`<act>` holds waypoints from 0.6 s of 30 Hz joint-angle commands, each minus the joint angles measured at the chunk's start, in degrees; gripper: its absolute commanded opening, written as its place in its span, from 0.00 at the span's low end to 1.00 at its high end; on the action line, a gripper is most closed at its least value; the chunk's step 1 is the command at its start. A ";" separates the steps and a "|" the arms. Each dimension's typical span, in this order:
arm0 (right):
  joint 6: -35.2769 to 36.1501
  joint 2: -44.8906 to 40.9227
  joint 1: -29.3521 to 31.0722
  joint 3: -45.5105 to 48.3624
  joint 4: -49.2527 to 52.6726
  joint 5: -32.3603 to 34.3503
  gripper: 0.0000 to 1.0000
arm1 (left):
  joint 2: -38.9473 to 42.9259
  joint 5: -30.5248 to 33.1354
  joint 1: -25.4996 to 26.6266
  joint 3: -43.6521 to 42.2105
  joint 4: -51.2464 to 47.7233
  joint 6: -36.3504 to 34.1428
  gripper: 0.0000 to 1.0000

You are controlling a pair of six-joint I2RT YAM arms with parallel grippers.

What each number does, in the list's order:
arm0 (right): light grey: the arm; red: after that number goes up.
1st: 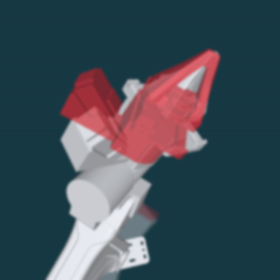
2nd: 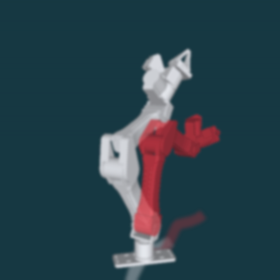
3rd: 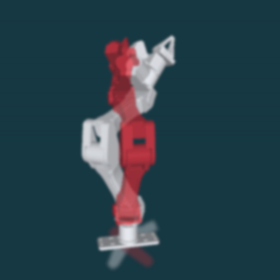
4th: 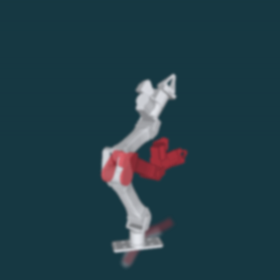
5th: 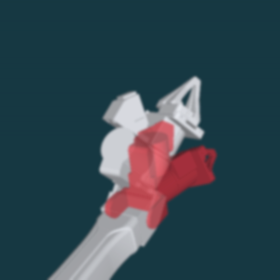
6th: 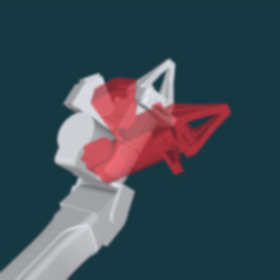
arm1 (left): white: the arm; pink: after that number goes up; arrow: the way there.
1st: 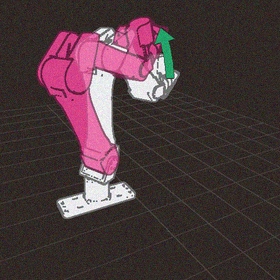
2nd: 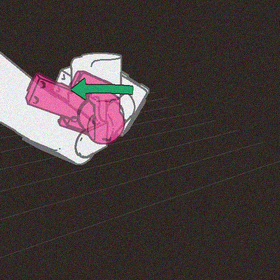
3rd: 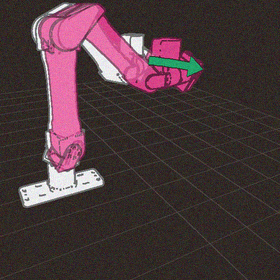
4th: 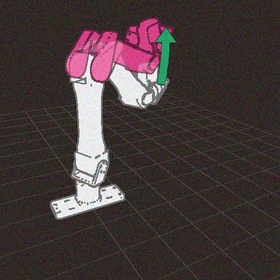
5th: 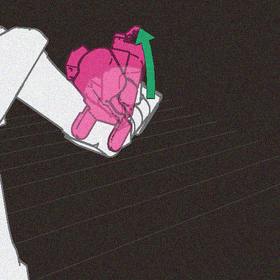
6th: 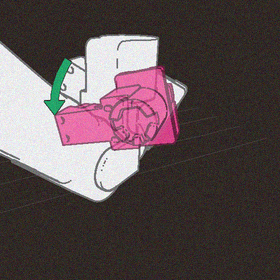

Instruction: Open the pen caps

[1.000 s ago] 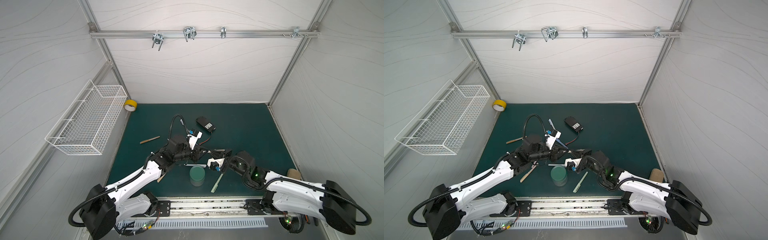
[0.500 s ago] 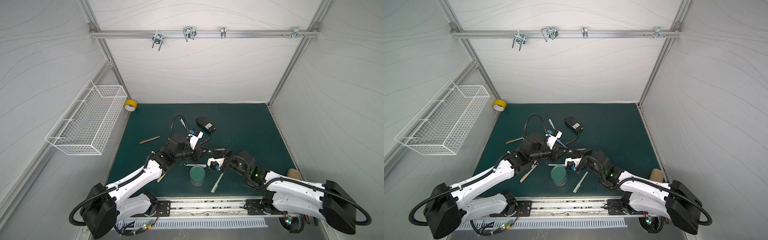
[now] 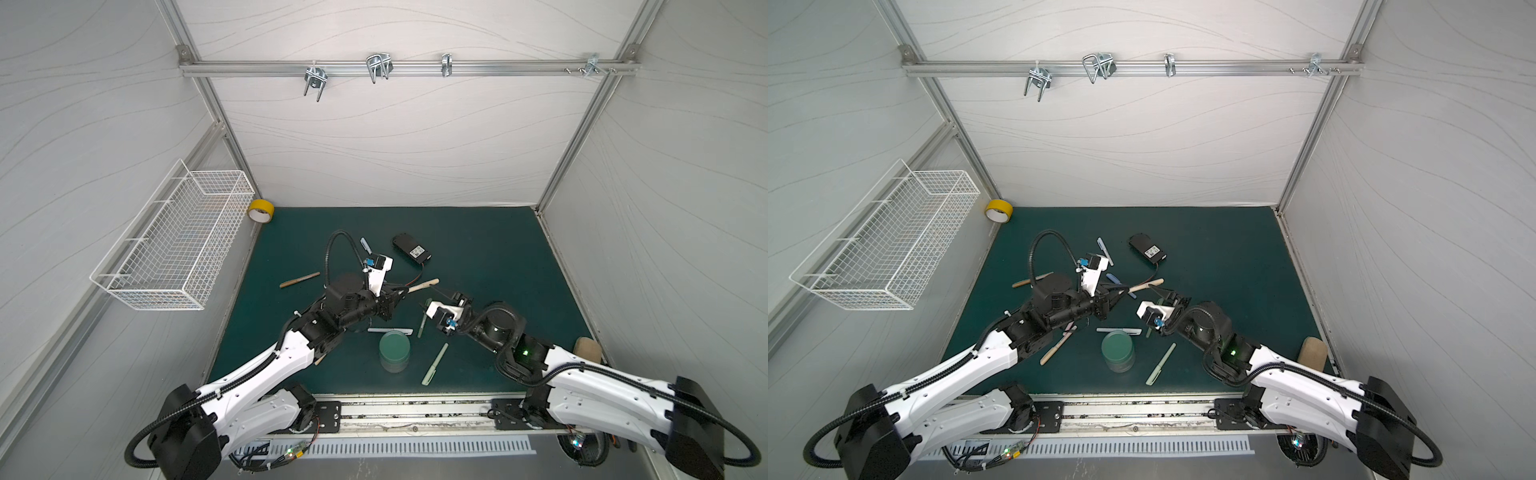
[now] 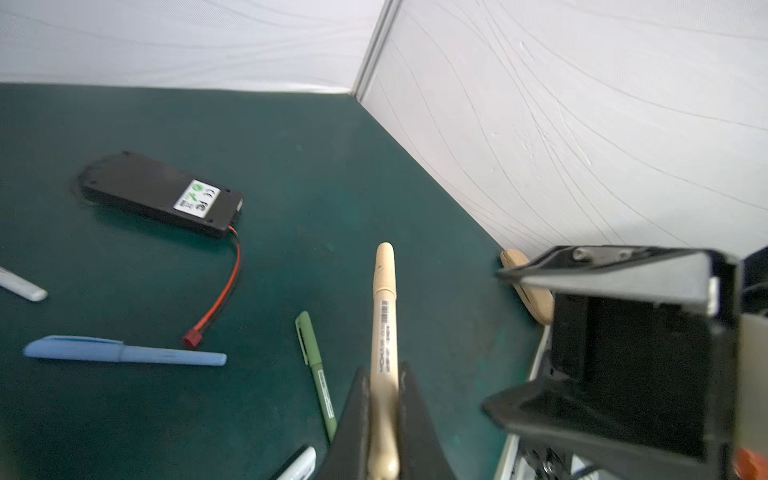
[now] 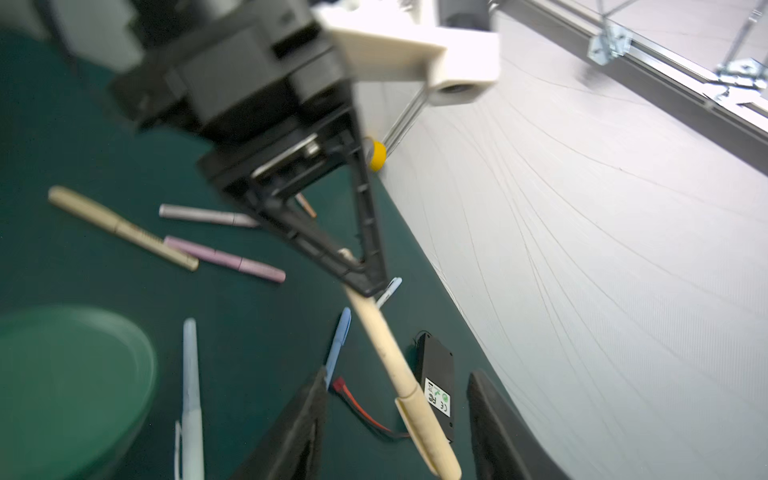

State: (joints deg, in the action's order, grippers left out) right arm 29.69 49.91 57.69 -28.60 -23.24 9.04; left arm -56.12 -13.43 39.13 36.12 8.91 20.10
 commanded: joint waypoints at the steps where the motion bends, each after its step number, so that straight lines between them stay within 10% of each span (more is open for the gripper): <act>1: -35.70 -2.43 -0.15 -8.33 14.92 6.07 0.56 | 2.97 5.80 0.15 -1.23 7.54 0.99 0.00; 10: -86.37 -0.62 -2.97 -0.68 10.80 0.32 0.52 | 8.38 7.62 0.19 -6.11 11.73 -0.40 0.00; 18: -105.11 6.22 -1.18 5.05 -7.92 -2.94 0.53 | 9.52 8.16 0.22 -7.24 12.41 -0.54 0.00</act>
State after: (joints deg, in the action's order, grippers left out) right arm -62.26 54.52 55.33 -24.36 -20.95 6.50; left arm -47.35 -6.13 39.13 28.88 17.63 20.08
